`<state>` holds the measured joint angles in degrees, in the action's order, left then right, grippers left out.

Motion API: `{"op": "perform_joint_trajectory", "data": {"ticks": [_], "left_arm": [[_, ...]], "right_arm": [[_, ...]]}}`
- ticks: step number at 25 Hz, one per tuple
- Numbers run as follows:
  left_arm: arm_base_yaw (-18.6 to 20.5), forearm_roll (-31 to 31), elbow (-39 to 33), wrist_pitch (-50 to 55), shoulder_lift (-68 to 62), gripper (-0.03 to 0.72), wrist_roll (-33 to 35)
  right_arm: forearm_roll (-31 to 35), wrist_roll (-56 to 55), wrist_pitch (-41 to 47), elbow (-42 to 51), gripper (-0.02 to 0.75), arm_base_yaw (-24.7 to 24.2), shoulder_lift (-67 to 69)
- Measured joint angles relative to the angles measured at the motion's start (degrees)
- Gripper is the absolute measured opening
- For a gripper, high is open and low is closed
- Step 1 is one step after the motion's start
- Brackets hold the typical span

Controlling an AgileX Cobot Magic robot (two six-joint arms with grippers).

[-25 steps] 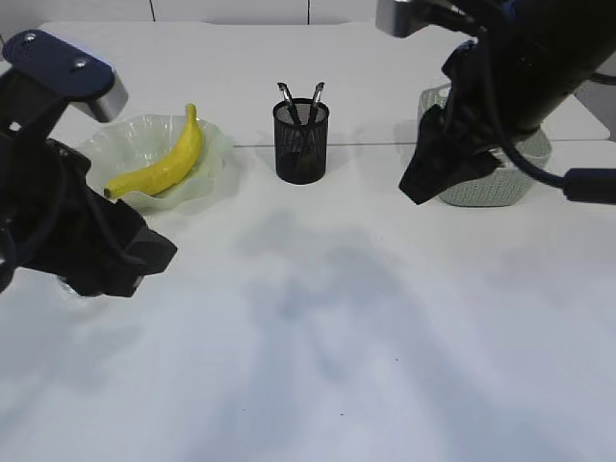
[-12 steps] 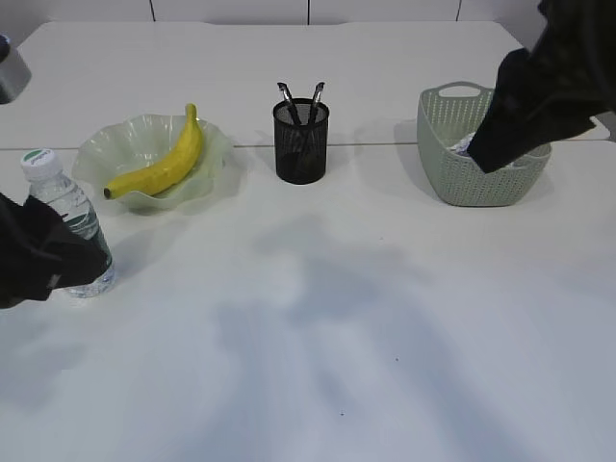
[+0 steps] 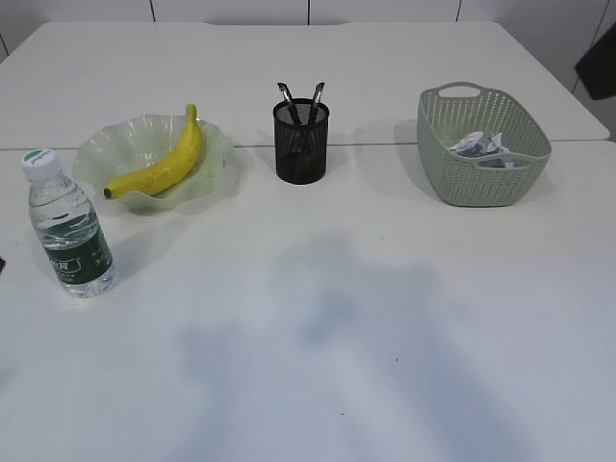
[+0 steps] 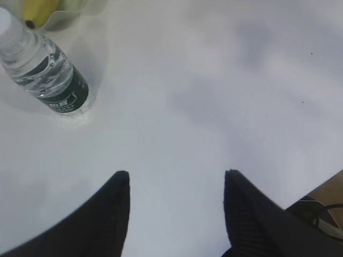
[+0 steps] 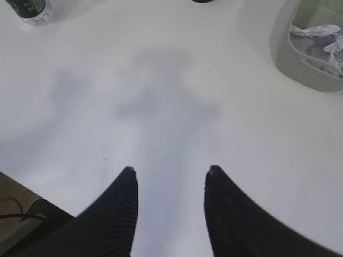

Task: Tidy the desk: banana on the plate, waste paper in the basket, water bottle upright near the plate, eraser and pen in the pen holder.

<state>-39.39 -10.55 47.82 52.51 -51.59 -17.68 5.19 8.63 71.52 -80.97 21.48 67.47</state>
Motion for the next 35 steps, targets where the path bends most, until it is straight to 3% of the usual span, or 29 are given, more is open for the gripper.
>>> {"op": "perform_joint_trajectory", "data": {"ticks": [19, 27, 35], "left_arm": [[0.00, -4.11, -0.29, 12.20, 17.68, 0.409, -3.04], [0.00, -4.17, -5.47, 14.36, 27.64, 0.419, -3.18], [0.00, -4.17, -8.40, 17.22, 36.02, 0.539, -3.18]], "right_arm": [[-1.44, 2.26, 0.82, 23.11, 0.314, 0.00, -28.29], [-1.48, 2.35, 0.94, 28.91, 0.314, 0.00, -36.60], [-0.96, 2.48, 1.05, 36.01, 0.314, 0.00, -47.57]]}}
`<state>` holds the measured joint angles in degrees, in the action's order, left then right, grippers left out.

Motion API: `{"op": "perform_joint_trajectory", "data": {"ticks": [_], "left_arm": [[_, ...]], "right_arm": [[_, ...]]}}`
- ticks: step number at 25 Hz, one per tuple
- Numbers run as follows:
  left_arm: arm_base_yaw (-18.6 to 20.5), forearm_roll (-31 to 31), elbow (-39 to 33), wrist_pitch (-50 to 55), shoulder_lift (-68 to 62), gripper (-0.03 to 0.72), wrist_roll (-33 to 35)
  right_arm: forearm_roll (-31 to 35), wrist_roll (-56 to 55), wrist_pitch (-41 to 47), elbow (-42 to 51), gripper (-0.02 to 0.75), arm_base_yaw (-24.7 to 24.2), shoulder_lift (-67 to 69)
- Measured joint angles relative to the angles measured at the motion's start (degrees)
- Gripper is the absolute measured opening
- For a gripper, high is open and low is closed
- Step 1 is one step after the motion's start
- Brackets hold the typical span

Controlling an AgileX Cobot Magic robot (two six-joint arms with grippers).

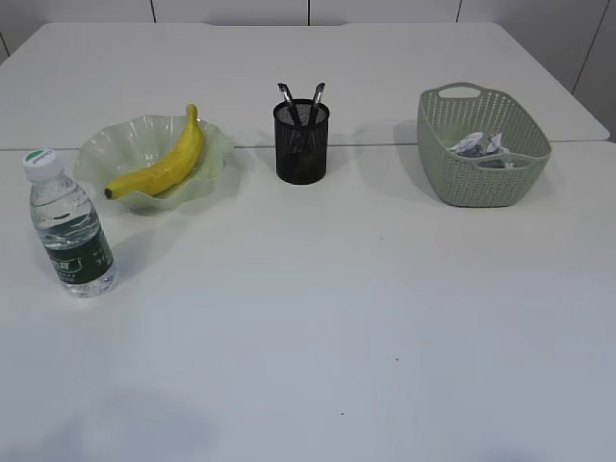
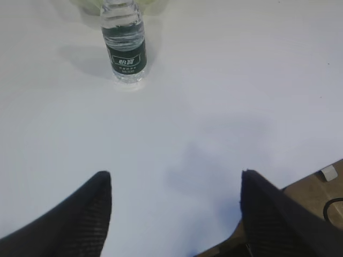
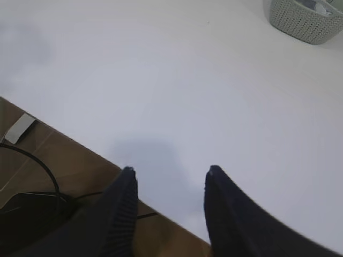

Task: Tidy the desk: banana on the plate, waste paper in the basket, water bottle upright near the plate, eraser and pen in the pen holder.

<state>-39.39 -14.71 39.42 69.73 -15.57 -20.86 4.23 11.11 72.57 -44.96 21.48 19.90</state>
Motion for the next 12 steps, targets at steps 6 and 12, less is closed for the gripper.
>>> {"op": "perform_joint_trajectory", "data": {"ticks": [6, 12], "left_arm": [[0.00, 6.74, -2.80, 0.88, 3.16, 0.552, 9.25], [0.00, 12.50, -3.27, 1.36, 4.32, 0.554, 16.90]], "right_arm": [[4.29, 0.24, 0.10, 5.93, 0.314, 0.00, -7.56], [7.00, 0.32, 0.30, 9.84, 0.314, 0.00, -14.61]]}}
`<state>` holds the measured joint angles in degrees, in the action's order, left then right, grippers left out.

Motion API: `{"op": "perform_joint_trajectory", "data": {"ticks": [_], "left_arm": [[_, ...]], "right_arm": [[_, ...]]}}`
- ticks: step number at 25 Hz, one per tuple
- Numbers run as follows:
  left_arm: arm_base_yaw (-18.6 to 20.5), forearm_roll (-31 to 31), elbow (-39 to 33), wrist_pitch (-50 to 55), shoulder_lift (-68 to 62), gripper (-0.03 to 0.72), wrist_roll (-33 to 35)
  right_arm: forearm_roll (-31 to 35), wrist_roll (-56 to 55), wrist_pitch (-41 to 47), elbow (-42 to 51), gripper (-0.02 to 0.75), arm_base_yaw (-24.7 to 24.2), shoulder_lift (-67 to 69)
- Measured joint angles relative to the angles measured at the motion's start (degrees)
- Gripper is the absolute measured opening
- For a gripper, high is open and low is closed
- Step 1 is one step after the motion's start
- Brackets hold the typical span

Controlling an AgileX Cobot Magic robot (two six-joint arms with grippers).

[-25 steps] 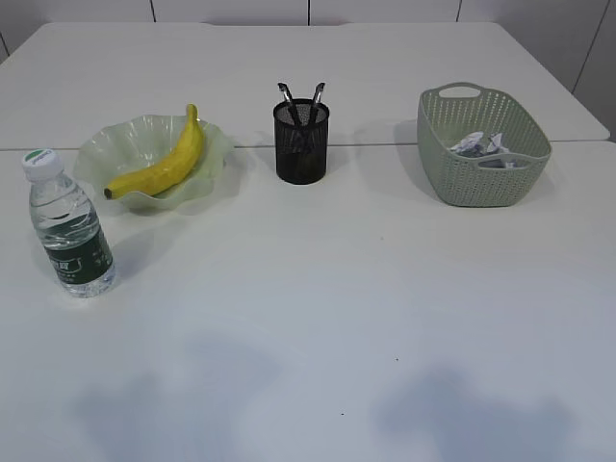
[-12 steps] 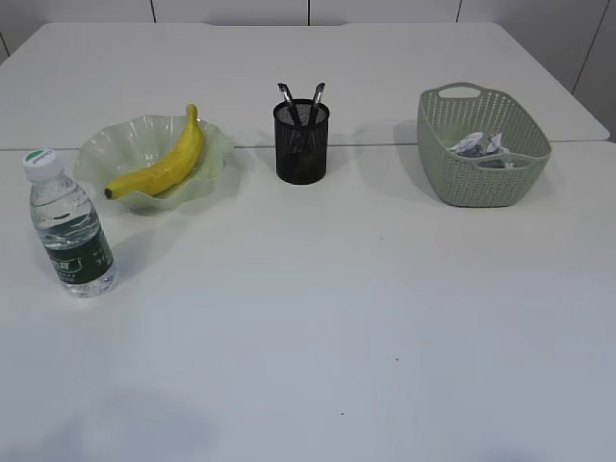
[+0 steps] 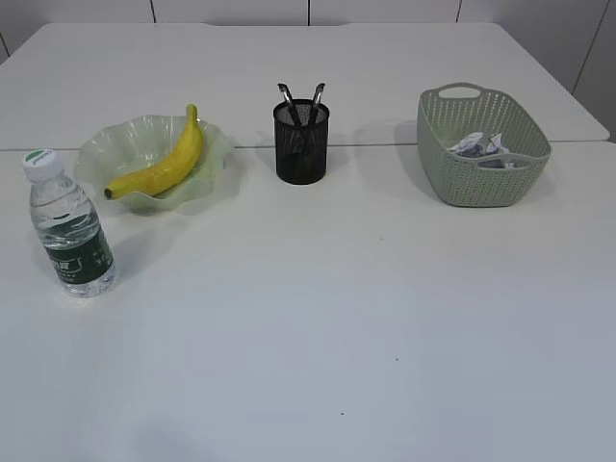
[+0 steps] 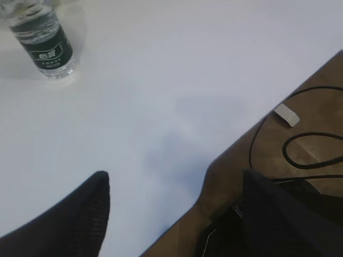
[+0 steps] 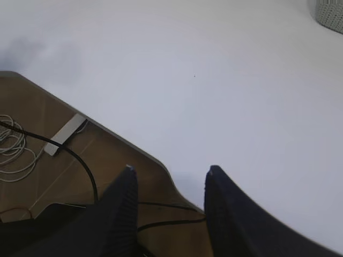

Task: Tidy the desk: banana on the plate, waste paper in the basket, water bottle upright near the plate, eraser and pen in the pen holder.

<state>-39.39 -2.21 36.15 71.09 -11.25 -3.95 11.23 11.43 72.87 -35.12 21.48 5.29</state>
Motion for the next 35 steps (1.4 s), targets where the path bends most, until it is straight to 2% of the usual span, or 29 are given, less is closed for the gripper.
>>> {"op": "perform_joint_trajectory", "data": {"ticks": [6, 18, 25, 35], "left_arm": [[0.00, 4.23, -3.36, -0.49, -0.01, 0.554, 2.35], [0.00, 4.47, -4.76, -5.24, -0.01, 0.554, 2.71], [0.00, 4.47, -5.91, -7.24, -0.01, 0.554, 2.71], [0.00, 4.50, -5.91, -7.34, 4.17, 0.554, 2.71]], "right_arm": [[0.48, 0.00, 0.00, 3.27, 0.314, 0.00, -5.91], [-1.93, 0.00, -1.61, 4.68, 0.316, 0.00, -6.23], [-2.92, -0.10, -3.54, 5.11, 0.473, 0.00, -6.23], [-3.04, -0.21, -6.60, 6.94, 0.501, 0.00, -6.32]]}}
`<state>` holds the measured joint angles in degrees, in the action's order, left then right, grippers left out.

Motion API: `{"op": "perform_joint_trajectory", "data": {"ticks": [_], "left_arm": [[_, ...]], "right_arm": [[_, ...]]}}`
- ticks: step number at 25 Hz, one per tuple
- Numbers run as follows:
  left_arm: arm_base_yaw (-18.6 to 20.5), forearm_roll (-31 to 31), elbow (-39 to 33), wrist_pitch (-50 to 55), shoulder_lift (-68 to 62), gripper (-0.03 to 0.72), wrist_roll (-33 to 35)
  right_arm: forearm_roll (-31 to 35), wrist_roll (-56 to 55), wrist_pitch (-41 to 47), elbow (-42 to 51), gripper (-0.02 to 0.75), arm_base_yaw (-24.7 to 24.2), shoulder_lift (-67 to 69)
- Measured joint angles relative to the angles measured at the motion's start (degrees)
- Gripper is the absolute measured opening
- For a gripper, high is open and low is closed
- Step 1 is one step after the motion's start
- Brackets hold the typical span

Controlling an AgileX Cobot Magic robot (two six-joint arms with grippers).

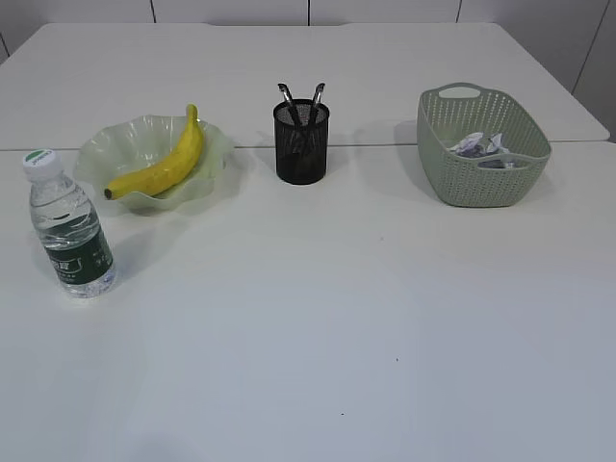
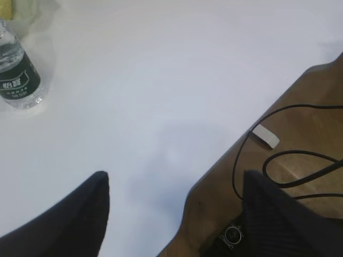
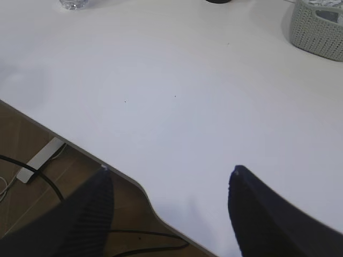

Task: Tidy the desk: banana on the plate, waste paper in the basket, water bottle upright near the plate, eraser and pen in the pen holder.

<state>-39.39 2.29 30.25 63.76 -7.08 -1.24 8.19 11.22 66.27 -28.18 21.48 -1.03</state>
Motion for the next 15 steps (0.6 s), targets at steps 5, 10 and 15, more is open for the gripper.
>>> {"op": "perform_joint_trajectory", "data": {"ticks": [5, 10, 15], "left_arm": [[0.00, 0.00, 0.00, 0.00, 4.35, 0.554, 0.00], [0.00, 0.00, 0.00, 0.00, 6.24, 0.554, 0.00], [0.00, 0.00, 0.00, 0.00, 6.59, 0.554, 0.00]], "right_arm": [[0.00, 0.00, -0.13, 0.00, 0.501, 0.00, 0.00], [1.11, 0.87, -0.13, 0.00, 0.501, 0.00, 0.00], [2.35, 2.05, -0.13, 0.00, 0.501, 0.00, 0.00]]}}
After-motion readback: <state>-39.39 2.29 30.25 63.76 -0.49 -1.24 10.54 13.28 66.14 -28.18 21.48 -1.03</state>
